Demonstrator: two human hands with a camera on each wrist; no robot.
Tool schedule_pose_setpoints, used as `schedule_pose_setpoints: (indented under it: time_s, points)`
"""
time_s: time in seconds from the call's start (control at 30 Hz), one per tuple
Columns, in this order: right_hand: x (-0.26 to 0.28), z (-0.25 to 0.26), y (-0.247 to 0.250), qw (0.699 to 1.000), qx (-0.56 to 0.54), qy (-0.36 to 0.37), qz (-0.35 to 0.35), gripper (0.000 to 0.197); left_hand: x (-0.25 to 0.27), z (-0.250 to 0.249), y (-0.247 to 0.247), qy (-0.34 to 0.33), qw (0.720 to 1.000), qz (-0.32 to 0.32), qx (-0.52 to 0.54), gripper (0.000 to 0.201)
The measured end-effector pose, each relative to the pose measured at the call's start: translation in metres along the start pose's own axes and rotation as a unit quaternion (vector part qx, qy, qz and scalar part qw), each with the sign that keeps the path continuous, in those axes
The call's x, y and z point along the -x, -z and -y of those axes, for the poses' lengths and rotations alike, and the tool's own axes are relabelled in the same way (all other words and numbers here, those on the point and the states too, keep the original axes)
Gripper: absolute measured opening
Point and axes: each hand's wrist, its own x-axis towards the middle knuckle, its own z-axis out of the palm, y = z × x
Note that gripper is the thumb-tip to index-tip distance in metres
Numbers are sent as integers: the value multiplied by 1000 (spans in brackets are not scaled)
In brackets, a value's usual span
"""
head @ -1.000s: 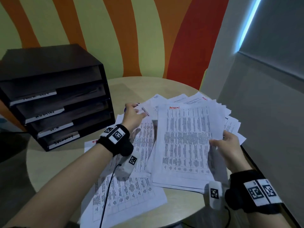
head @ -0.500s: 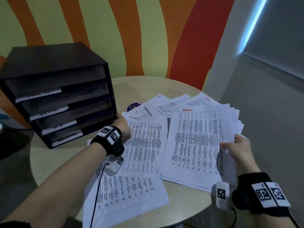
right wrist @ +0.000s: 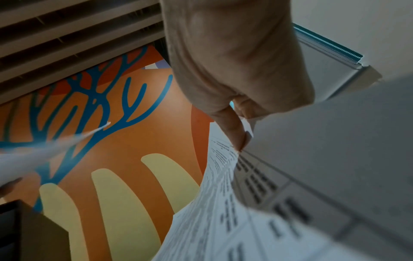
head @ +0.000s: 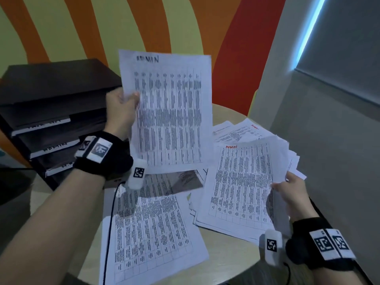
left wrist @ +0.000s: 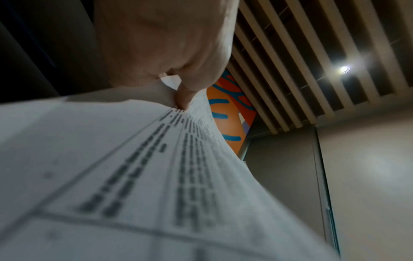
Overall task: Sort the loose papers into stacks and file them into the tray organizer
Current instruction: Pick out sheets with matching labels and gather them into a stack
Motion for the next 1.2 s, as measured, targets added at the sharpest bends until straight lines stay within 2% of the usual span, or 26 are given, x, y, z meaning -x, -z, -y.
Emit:
schedule_pose_setpoints:
  time_s: [0.1,0.2,0.3,0.37,0.43,0.47,0.5,0.53,0.57,0.6,0.63,0.67,0.8,0.97,1.13,1.2]
  points:
    - [4,6,-1,1000,-25,-2,14,19,1,-8,-8,7,1000,27,8,11]
    - [14,17,-3,995,-82,2,51,27,19,15,-33,100,987,102,-72,12]
    - [23,31,-6,985,-148,10,82,30,43,46,-64,203,956,176,-119,19]
    - [27,38,-10,979,-176,0,98,25,64,50,-83,248,940,207,-107,24]
    - [28,43,-16,983,-168,4,80,7,80,51,-103,277,924,247,-96,26]
    - [29,44,-19,988,-131,12,77,19,85,53,-112,296,917,256,-74,30]
    - [27,41,-21,992,-104,26,73,42,89,54,-120,316,911,258,-53,33]
    - [24,36,-22,990,-110,7,88,71,92,54,-127,324,910,254,-49,32]
    - [24,33,-22,987,-130,-8,98,83,93,56,-136,326,911,247,-47,29]
    - [23,29,-22,985,-136,-3,103,77,94,57,-144,326,914,239,-40,31]
    - [22,26,-20,986,-130,11,104,61,95,57,-151,326,914,239,-35,33]
    - [18,20,-16,991,-111,15,78,50,95,55,-158,323,913,246,-37,34]
    - [9,15,9,999,-43,-3,-6,32,68,68,-172,297,905,276,-130,49]
    - [7,11,34,998,-37,-32,-44,30,32,90,-176,234,910,239,-246,63]
    - [-7,-5,36,997,-4,-71,-31,30,31,110,-196,277,888,263,-255,81]
    - [-8,-5,35,997,2,-71,-30,31,31,114,-205,256,878,283,-290,85]
